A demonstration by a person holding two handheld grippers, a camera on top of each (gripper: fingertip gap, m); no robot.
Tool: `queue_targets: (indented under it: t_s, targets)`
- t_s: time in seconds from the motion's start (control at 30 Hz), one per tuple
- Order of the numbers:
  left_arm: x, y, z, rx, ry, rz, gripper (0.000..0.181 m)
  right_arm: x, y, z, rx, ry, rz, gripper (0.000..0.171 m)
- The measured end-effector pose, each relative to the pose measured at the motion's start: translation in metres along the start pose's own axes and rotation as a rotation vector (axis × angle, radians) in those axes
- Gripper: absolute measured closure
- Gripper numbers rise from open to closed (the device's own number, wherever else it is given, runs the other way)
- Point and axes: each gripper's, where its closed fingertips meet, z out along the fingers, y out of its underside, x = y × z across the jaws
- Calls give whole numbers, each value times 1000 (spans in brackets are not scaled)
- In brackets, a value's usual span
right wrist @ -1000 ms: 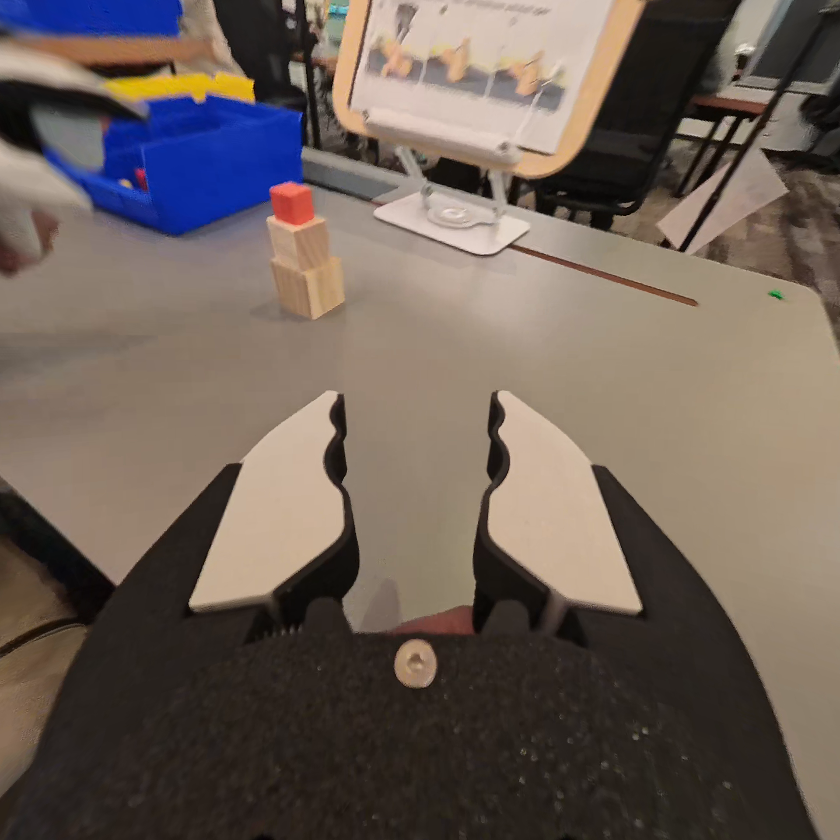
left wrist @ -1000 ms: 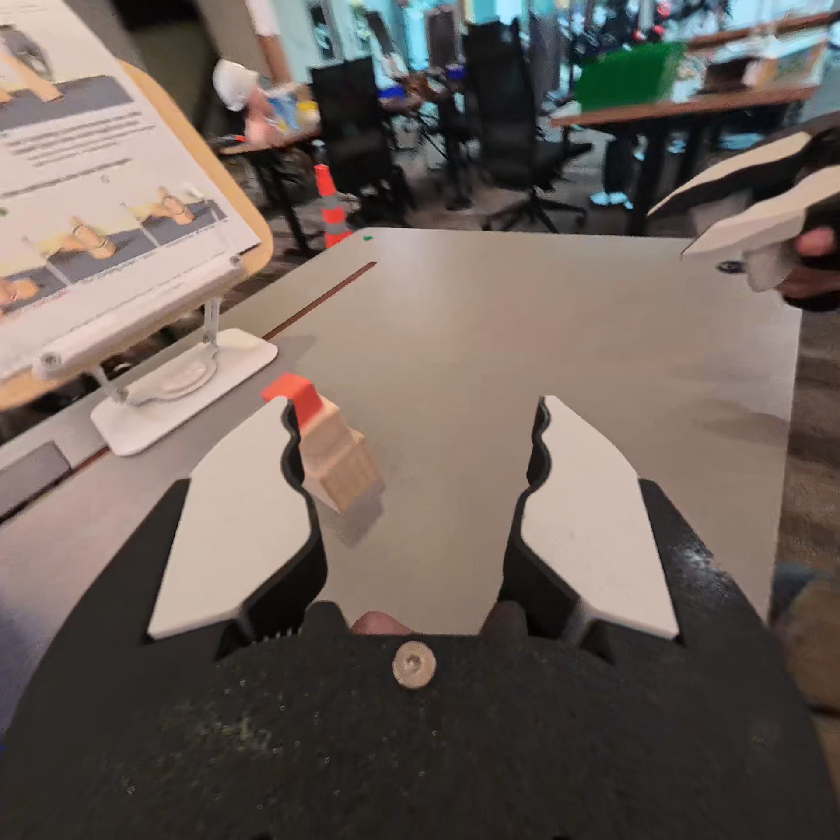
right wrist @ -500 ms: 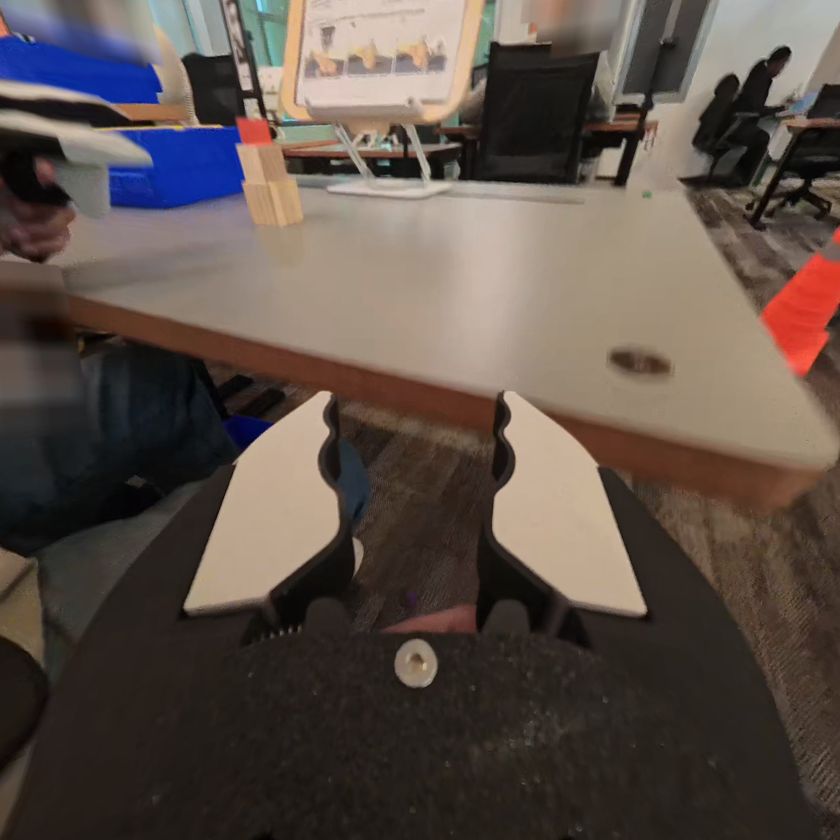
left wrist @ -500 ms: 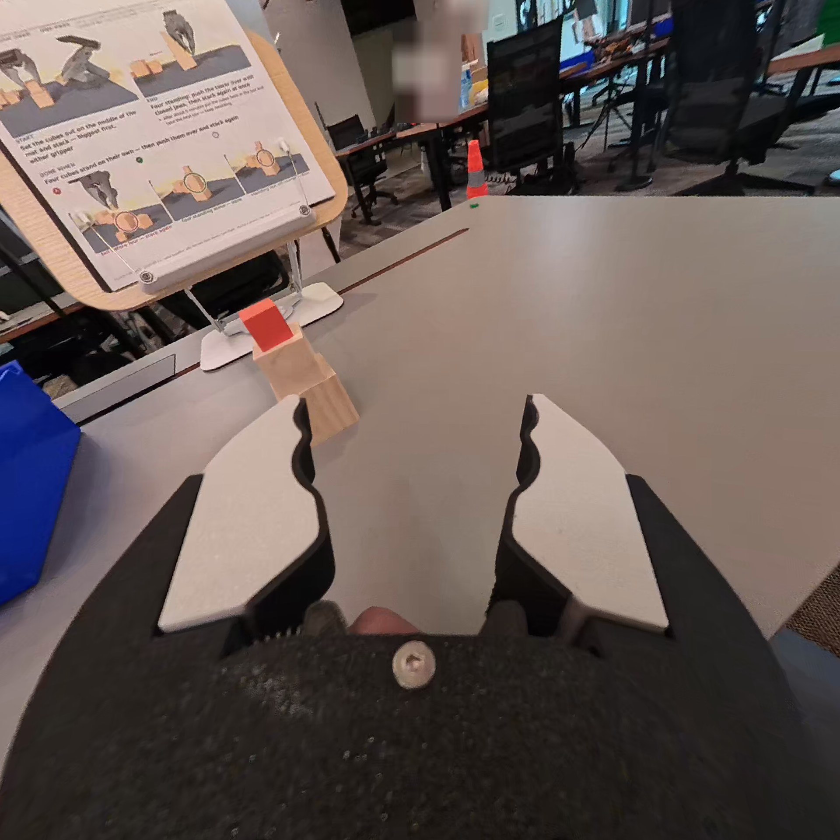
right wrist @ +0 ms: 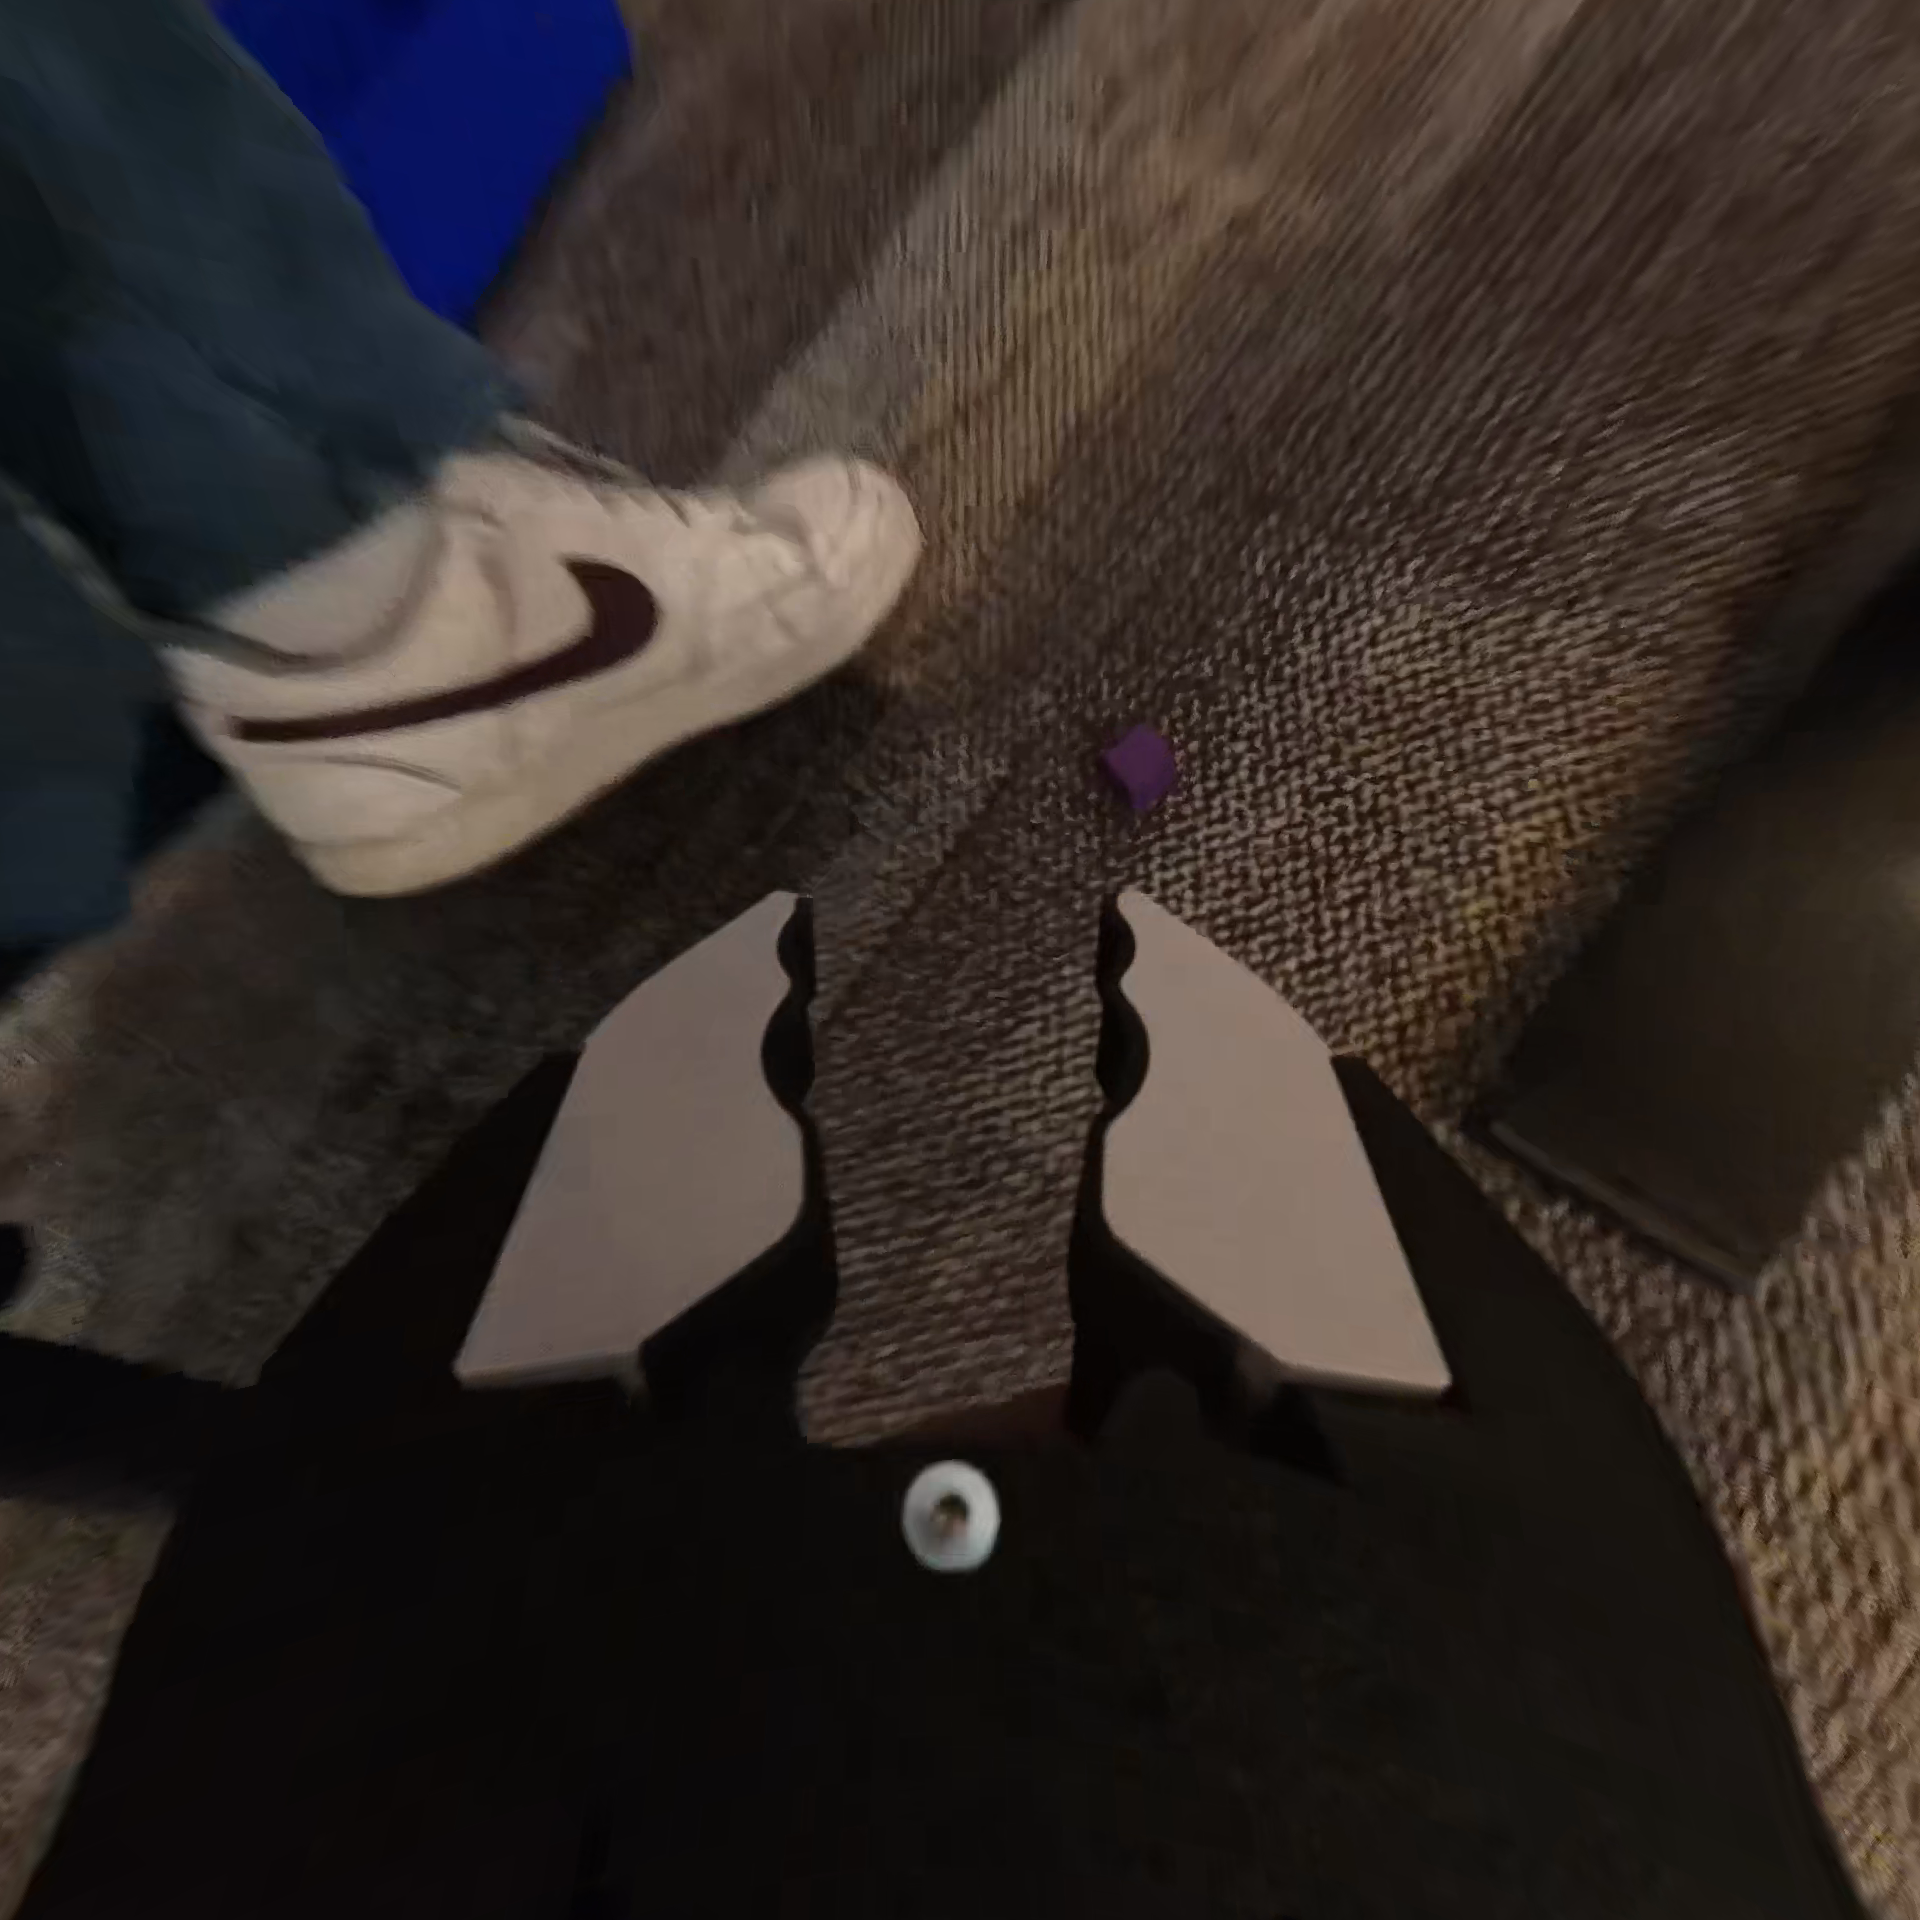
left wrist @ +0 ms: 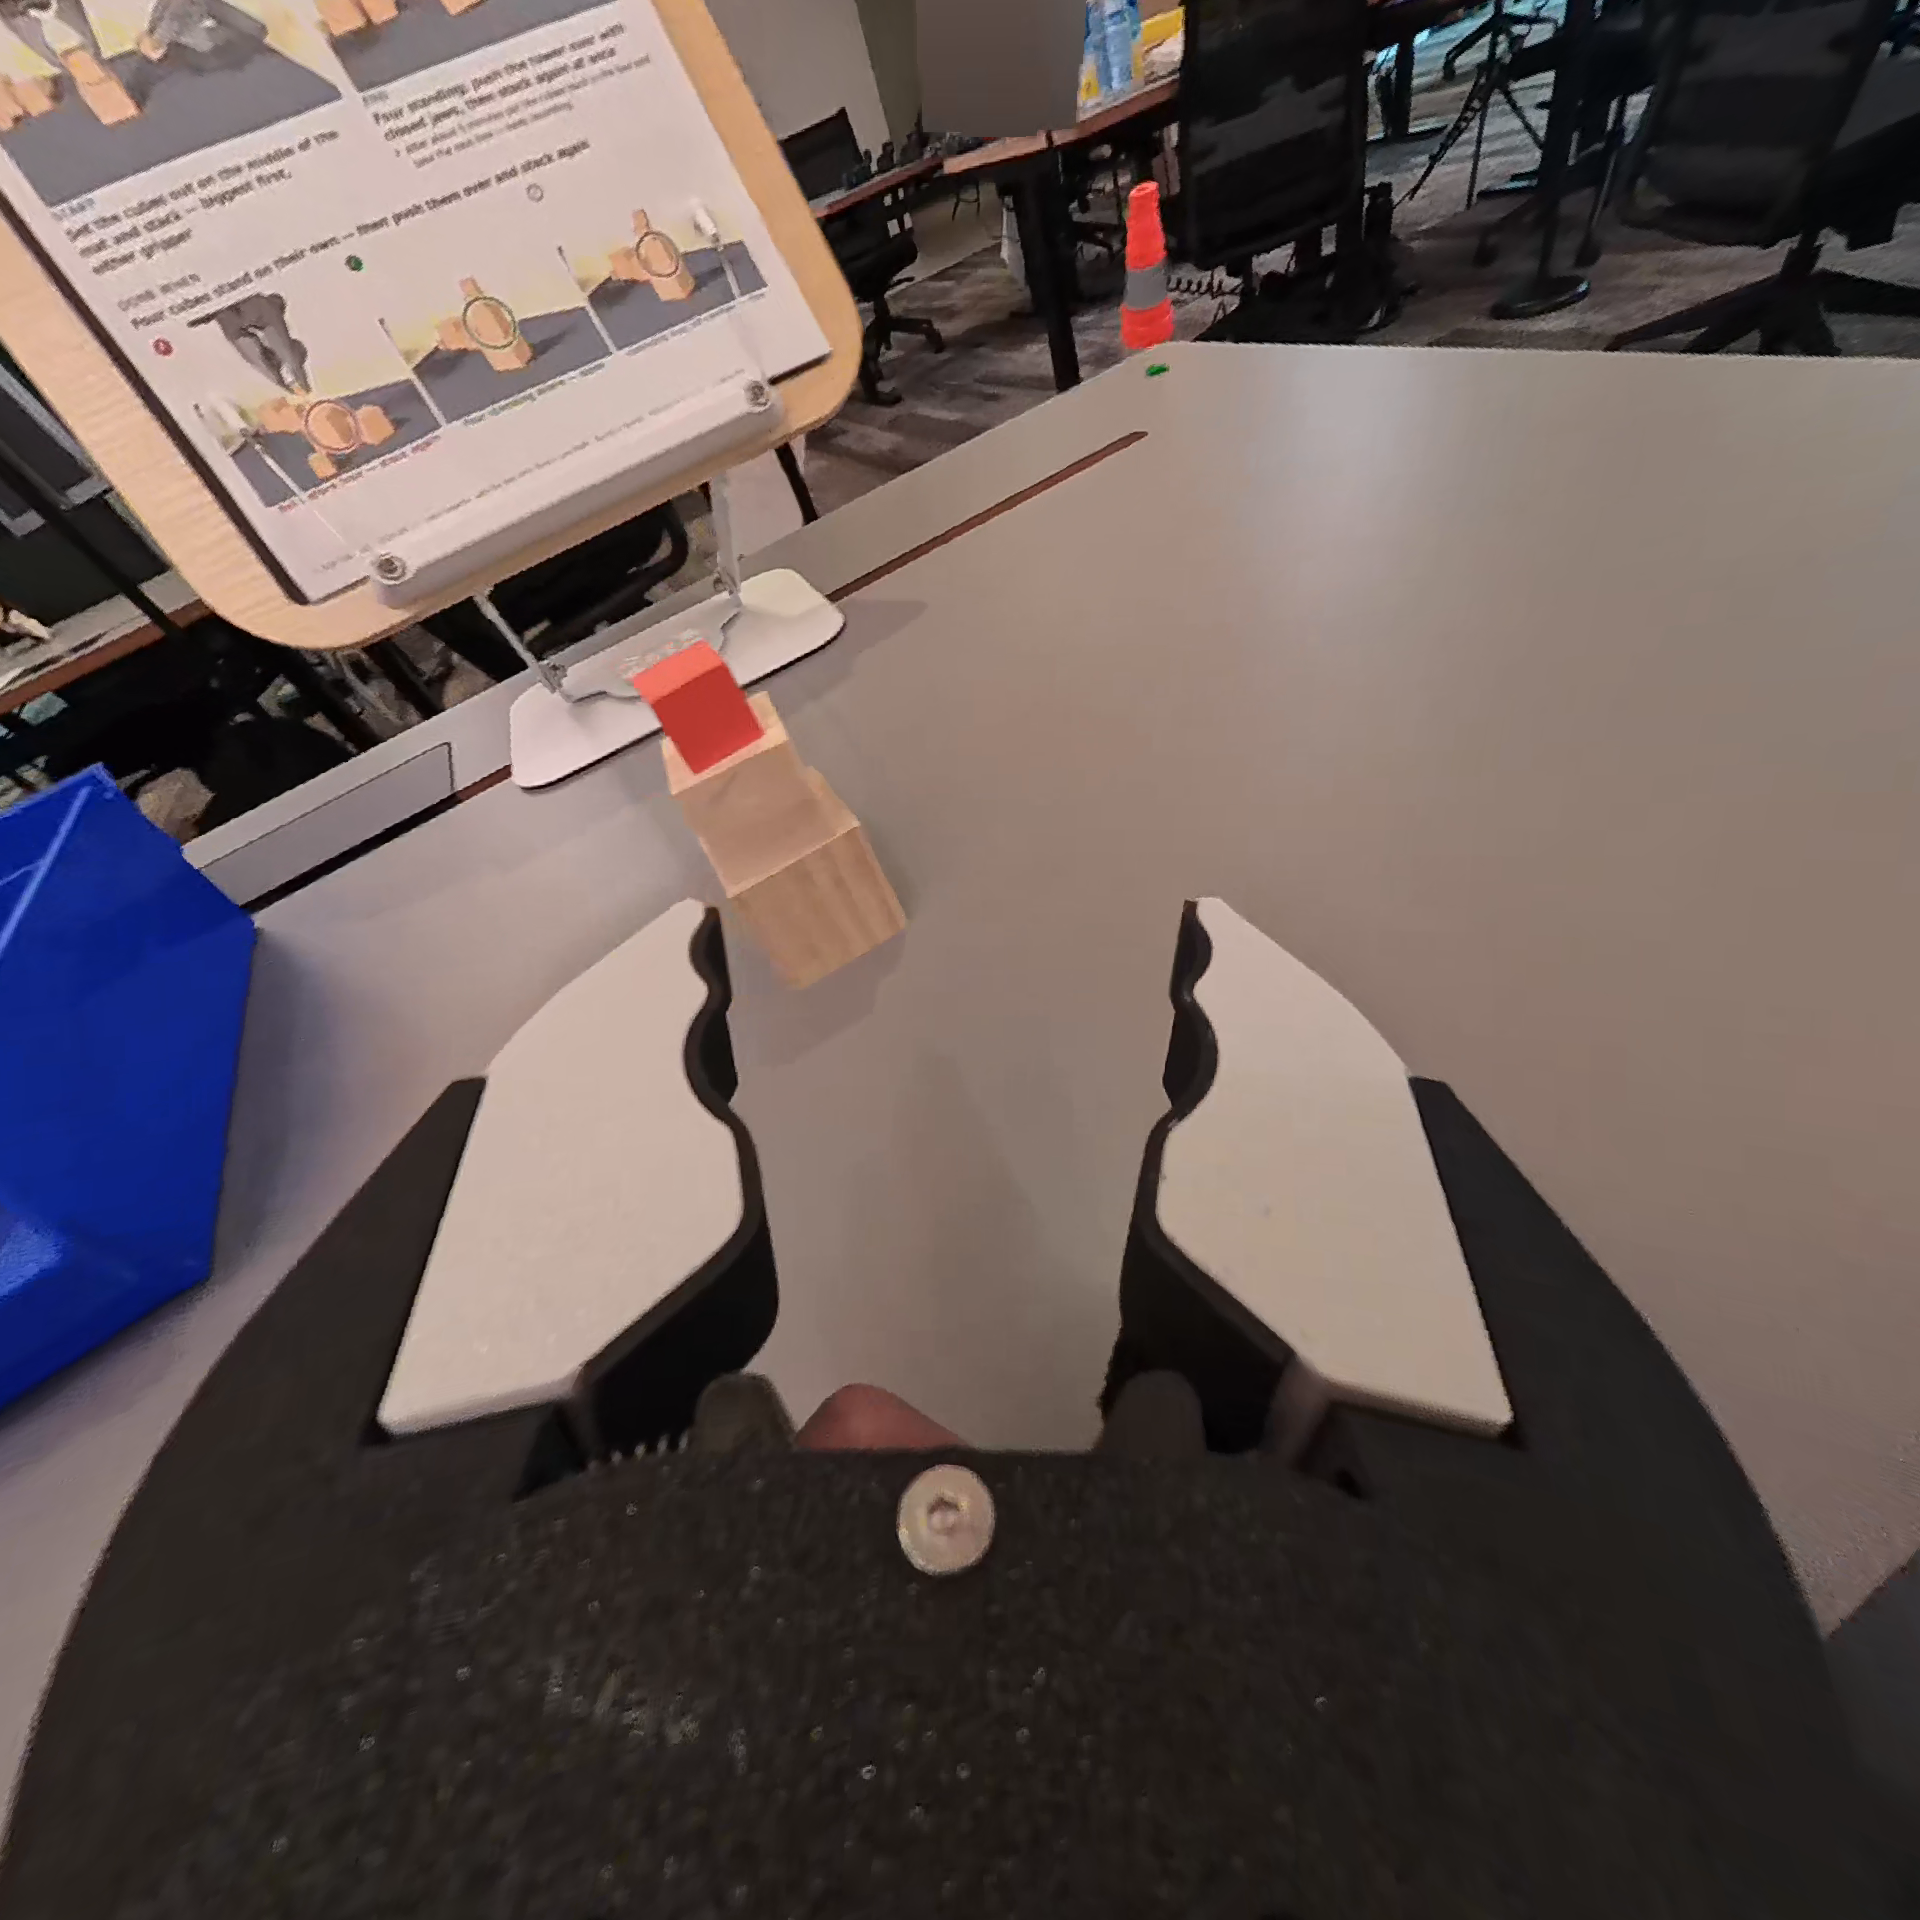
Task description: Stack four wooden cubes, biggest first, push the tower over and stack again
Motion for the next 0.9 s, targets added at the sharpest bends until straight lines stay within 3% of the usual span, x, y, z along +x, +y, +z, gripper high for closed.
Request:
queue_targets:
  t_s: [0.17, 0.37, 0.53, 0.9]
  targets:
    - [-14, -2, 2, -43, -47, 31, 101, 55, -13, 84, -240, -2, -202, 124]
    - [-15, 3, 0, -135, -89, 124, 101, 74, 34, 141, -597, -93, -423, 123]
    - [-26, -6, -16, -147, -157, 173, 102, 77, 45, 154, -683, -113, -575, 123]
    - [-35, 6, -20, -184, -184, 131, 105, 57, 61, 184, -690, -61, -627, 127]
